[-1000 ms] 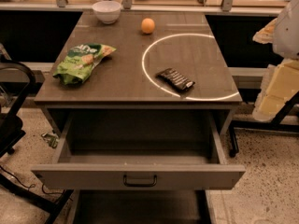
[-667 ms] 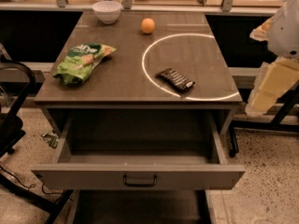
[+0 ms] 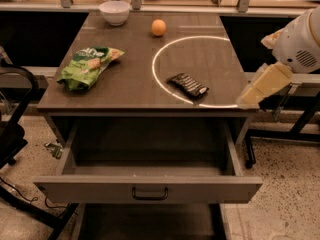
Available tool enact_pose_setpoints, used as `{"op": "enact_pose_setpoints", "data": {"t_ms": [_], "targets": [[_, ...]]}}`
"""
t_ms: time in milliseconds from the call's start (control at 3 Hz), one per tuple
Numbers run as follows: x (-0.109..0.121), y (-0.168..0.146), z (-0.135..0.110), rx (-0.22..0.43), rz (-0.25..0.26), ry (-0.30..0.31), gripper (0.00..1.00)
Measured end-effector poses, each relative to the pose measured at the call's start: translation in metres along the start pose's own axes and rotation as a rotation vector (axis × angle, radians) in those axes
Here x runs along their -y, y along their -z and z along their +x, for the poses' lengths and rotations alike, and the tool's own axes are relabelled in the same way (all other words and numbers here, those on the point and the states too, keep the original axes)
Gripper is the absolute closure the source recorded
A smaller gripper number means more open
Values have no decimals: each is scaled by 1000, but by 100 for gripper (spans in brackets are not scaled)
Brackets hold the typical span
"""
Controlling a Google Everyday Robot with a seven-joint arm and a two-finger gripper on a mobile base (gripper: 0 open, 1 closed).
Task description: Move rxbar chocolate near orange
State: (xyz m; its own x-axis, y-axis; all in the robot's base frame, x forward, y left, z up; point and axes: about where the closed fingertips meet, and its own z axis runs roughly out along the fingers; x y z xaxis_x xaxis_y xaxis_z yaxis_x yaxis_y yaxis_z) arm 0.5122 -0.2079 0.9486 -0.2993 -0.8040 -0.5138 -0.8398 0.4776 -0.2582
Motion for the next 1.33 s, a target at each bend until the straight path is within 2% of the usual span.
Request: {"op": "enact_pose_setpoints", "data": {"t_ms": [333, 667, 1000, 1333], "targets": [[22, -36, -6, 164, 33, -107, 0], [43, -64, -19, 302, 84, -148, 0], [75, -86, -37, 425, 177, -172, 0], [97, -98, -51, 513, 249, -202, 0]]}}
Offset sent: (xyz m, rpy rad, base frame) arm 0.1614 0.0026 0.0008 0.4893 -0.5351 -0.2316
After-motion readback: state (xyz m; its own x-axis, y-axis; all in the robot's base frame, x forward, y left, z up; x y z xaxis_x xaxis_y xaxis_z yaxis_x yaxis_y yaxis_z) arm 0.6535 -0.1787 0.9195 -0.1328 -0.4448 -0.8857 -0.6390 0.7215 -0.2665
